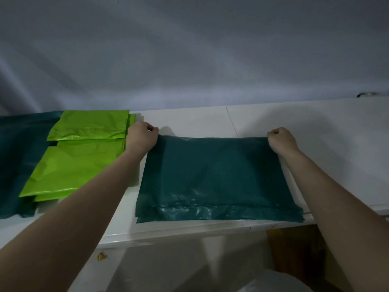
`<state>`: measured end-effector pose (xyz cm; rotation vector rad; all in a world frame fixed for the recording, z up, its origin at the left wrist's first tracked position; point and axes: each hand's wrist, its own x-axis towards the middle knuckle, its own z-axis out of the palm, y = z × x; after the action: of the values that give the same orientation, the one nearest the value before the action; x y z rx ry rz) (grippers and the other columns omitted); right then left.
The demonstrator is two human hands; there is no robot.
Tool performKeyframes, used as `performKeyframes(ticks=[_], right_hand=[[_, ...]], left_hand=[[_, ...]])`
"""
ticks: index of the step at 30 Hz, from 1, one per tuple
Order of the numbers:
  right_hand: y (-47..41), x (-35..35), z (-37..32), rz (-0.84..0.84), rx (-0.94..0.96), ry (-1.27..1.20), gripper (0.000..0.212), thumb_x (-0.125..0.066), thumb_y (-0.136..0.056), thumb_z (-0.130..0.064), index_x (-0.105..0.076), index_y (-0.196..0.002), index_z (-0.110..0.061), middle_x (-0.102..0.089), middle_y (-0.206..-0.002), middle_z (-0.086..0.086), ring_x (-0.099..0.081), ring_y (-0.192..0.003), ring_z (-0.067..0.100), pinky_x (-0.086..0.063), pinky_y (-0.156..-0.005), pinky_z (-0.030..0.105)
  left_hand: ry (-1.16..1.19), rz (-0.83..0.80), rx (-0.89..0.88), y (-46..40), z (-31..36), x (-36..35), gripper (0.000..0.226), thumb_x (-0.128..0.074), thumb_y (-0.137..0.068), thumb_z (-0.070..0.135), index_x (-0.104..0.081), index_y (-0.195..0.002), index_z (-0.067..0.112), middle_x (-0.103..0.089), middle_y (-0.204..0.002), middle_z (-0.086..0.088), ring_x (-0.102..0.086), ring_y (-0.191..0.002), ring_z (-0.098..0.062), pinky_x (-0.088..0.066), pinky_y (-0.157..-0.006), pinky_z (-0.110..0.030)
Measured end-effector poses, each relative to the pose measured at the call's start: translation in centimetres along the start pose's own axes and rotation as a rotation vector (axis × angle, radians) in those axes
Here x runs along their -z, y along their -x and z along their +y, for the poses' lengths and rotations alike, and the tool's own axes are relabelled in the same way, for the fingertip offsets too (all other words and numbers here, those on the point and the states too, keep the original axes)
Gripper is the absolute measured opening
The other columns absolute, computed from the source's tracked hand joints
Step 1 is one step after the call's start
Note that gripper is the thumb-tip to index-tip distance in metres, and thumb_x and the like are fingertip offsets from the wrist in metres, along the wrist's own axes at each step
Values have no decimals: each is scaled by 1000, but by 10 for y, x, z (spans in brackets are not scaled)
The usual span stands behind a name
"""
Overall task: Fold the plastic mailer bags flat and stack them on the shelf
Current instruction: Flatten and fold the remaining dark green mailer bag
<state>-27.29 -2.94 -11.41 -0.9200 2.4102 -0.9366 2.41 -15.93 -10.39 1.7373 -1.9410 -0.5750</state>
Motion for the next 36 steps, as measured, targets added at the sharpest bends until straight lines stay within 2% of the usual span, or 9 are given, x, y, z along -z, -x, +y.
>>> performKeyframes(ticks=[3, 7, 11, 15, 19, 22, 25, 29, 36], right_hand=[[-6, -3, 2, -3, -1, 35, 20, -43, -95, -14, -54, -81, -5, -51, -81, 12, -51, -81, 26, -31, -60, 27], [-7, -5, 4, -4, 9, 61, 22, -51, -94, -18, -63, -89, 0, -59, -91, 13, -55, -87, 25, -33, -70, 23], [-4, -4, 5, 82, 26, 43, 28, -54, -94, -19, -65, -107, 3, -64, -115, 17, -57, -107, 31, -39, -83, 24], [-3, -10, 5, 145, 30, 45, 25, -48, -94, -14, -61, -107, 1, -62, -116, 19, -55, -109, 34, -43, -89, 31], [7, -17, -5, 252, 181, 158, 32, -40, -95, -15, -53, -121, -2, -49, -126, 21, -43, -118, 36, -39, -95, 41], [35, -33, -30, 173, 455, 237, 37, -40, -97, -21, -50, -128, -2, -47, -133, 16, -41, -123, 31, -36, -100, 40], [63, -64, -48, -27, 697, 345, 42, -37, -99, -31, -51, -128, -5, -51, -135, 10, -44, -126, 27, -34, -106, 39], [74, -85, -49, -242, 674, 480, 46, -19, -99, -40, -50, -129, -23, -53, -135, -2, -44, -126, 17, -25, -110, 47], [72, -79, -46, -207, 642, 503, 49, -22, -98, -46, -50, -130, -22, -55, -134, 1, -47, -123, 22, -31, -107, 42]], left_hand=[[49, -4, 40, -3, -1, -2, 30, -52, -93, 21, -67, -109, 1, -66, -113, -16, -59, -106, -30, -41, -78, -27], [91, 38, 51, -5, -5, -6, 26, -53, -92, 17, -66, -110, 3, -66, -113, -16, -59, -104, -30, -42, -80, -27], [211, 114, 121, -2, -6, -10, 26, -51, -92, 11, -54, -117, 3, -62, -112, -20, -56, -90, -27, -38, -72, -27], [187, 114, 165, 2, 1, -16, 28, -38, -96, 9, -45, -119, -5, -52, -122, -27, -52, -106, -38, -39, -84, -35], [-33, 259, -181, 7, 4, -19, 41, -31, -91, 17, -53, -112, -9, -50, -115, -32, -47, -107, -42, -32, -91, -42], [-46, 122, -416, 26, 17, -26, 49, -28, -89, 27, -58, -119, 1, -54, -124, -20, -49, -112, -37, -36, -97, -40], [-183, -155, -537, 51, 28, -42, 48, -25, -98, 34, -42, -138, 15, -44, -143, -5, -38, -131, -24, -22, -112, -39], [-270, -317, -488, 61, 26, -50, 45, -21, -100, 35, -34, -142, 28, -37, -148, 6, -28, -138, -18, -9, -117, -42], [-320, -277, -306, 56, 20, -48, 60, -25, -90, 62, -35, -140, 31, -34, -150, 3, -22, -141, -20, -10, -114, -49]])
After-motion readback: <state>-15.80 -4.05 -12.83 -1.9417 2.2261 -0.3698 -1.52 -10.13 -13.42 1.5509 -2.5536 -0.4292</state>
